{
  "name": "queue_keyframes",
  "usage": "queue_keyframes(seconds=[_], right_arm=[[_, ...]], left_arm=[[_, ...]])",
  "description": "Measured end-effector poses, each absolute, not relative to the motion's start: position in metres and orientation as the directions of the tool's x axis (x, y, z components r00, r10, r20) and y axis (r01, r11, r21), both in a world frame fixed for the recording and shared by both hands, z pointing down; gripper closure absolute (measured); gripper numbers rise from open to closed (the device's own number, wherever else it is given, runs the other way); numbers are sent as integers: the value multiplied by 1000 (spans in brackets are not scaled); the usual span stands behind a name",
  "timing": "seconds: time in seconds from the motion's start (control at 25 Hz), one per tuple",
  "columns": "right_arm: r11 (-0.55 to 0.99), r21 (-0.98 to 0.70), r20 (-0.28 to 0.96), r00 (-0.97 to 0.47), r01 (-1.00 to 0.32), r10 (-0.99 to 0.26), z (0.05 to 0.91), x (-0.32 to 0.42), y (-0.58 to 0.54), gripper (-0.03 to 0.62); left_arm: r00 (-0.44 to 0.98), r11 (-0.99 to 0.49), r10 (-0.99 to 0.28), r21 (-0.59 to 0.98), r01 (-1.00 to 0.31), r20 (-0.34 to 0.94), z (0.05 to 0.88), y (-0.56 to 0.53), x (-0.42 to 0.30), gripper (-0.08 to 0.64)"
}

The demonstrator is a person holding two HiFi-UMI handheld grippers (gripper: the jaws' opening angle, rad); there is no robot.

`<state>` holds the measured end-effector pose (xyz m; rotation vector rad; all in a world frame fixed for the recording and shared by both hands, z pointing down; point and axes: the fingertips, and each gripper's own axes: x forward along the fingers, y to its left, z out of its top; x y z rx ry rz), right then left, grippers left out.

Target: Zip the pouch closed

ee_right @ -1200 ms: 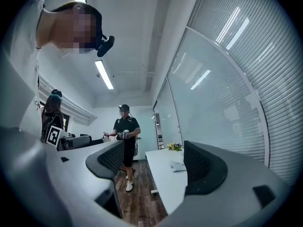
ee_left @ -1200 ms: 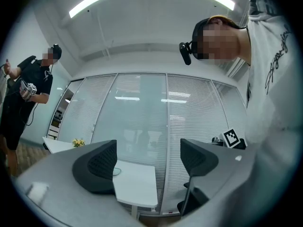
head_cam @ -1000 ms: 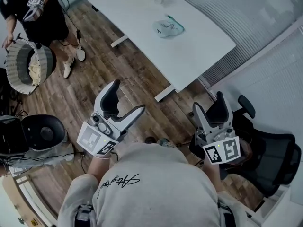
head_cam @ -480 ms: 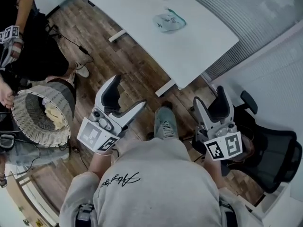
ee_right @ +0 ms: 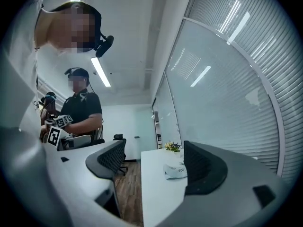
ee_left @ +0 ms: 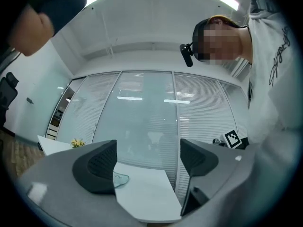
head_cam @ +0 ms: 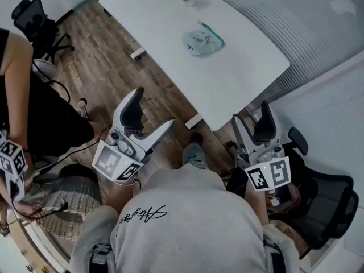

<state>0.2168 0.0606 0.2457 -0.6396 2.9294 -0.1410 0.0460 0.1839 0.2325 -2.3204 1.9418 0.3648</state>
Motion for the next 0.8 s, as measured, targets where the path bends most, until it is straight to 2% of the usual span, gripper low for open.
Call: queue_keyframes(seconds=[0.8], right_arm=[[929,-125,-113,-925,-349,-363,239,155,-120,218]], left_arm=[[107,-125,-970,70,-990,-219,223,15,-5,160]])
